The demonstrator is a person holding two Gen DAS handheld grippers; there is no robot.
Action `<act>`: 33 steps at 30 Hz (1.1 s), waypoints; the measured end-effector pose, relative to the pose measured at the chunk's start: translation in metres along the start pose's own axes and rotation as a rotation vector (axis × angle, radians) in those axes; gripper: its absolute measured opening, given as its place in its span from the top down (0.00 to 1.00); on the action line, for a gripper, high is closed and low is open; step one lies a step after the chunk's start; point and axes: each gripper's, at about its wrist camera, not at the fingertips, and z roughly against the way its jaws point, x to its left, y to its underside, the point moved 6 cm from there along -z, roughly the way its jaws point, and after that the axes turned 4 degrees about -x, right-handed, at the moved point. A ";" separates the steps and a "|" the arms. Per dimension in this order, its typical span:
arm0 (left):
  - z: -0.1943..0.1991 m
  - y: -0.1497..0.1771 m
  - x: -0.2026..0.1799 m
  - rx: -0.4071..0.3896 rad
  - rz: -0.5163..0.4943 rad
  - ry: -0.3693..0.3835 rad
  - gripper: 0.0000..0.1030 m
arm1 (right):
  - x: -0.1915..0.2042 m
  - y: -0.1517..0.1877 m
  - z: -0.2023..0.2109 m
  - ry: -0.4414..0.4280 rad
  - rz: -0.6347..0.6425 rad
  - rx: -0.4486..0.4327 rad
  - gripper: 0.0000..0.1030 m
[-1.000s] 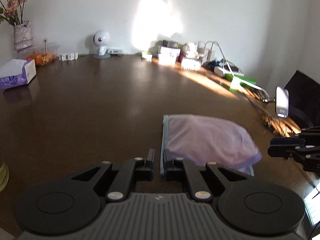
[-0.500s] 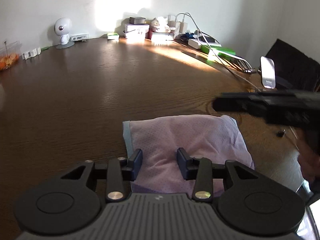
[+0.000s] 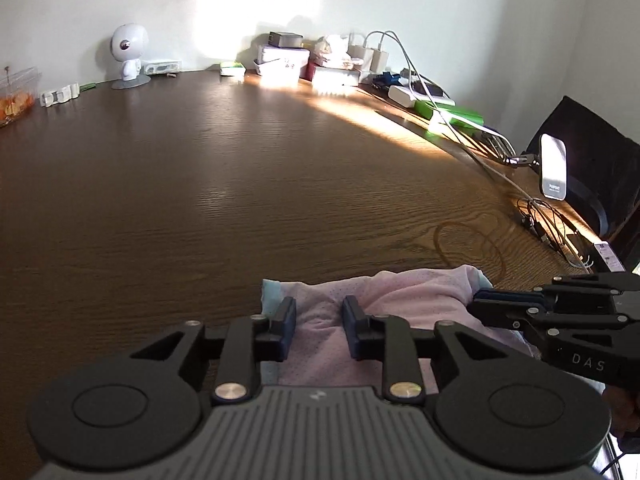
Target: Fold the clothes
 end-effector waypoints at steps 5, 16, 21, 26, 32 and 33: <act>0.047 0.021 0.002 -0.027 -0.010 0.069 0.44 | 0.008 0.006 0.031 -0.013 0.023 -0.060 0.86; 0.074 0.062 0.002 -0.003 -0.048 0.122 0.52 | 0.032 0.038 0.058 -0.061 0.151 0.013 0.73; 0.070 0.061 0.002 -0.041 -0.085 0.167 0.73 | 0.042 0.048 0.057 -0.098 0.154 0.012 0.69; 0.070 0.069 -0.003 -0.027 -0.153 0.192 0.95 | 0.039 0.053 0.054 -0.043 0.152 -0.003 0.95; 0.082 0.068 -0.006 -0.043 -0.151 0.198 0.84 | 0.040 0.048 0.064 -0.051 0.197 0.010 0.92; 0.084 0.067 -0.007 -0.050 -0.152 0.199 0.69 | 0.043 0.047 0.064 -0.059 0.209 0.010 0.91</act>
